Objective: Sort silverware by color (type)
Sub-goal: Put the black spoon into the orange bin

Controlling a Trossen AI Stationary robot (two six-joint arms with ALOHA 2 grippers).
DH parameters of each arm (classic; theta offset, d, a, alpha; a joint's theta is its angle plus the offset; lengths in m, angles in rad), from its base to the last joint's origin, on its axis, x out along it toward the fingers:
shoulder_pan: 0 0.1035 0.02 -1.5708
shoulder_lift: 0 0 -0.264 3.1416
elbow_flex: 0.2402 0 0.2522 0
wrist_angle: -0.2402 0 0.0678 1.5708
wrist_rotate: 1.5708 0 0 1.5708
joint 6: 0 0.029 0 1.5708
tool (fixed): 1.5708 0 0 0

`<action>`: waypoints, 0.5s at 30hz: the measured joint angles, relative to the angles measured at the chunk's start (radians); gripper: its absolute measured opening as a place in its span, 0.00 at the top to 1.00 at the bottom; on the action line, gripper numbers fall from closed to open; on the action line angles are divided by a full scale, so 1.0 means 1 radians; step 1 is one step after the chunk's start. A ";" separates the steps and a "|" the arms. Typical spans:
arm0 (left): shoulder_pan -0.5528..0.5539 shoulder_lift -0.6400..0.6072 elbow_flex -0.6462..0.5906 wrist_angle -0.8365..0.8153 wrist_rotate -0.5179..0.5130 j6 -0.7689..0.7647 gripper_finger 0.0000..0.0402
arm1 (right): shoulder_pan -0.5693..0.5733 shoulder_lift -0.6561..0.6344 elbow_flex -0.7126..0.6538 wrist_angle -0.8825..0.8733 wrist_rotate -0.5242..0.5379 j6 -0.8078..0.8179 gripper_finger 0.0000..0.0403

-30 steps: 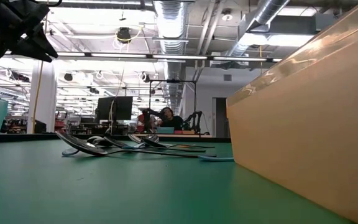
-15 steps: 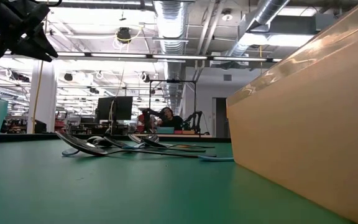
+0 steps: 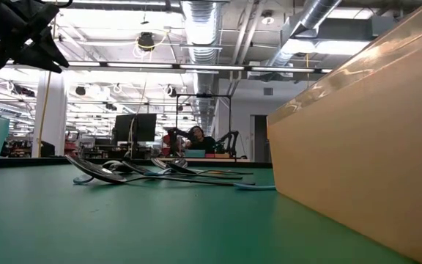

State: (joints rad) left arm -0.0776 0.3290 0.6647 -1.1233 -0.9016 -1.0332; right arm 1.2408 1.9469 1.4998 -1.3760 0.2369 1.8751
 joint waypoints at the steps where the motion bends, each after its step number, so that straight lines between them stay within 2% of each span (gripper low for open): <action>1: 0.000 0.000 0.000 0.000 0.000 0.000 0.74 | -0.006 0.000 0.000 -0.011 0.000 -0.002 0.84; 9: 0.000 0.000 0.000 0.021 0.060 0.011 0.74 | -0.080 -0.051 0.000 -0.040 0.008 -0.131 0.83; 15: 0.000 -0.001 0.000 0.038 0.086 0.045 0.74 | -0.089 -0.176 0.000 -0.161 0.200 -0.115 0.83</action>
State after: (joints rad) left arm -0.0776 0.3277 0.6647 -1.0849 -0.8160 -0.9881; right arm 1.1513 1.7709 1.5002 -1.5374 0.4373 1.7599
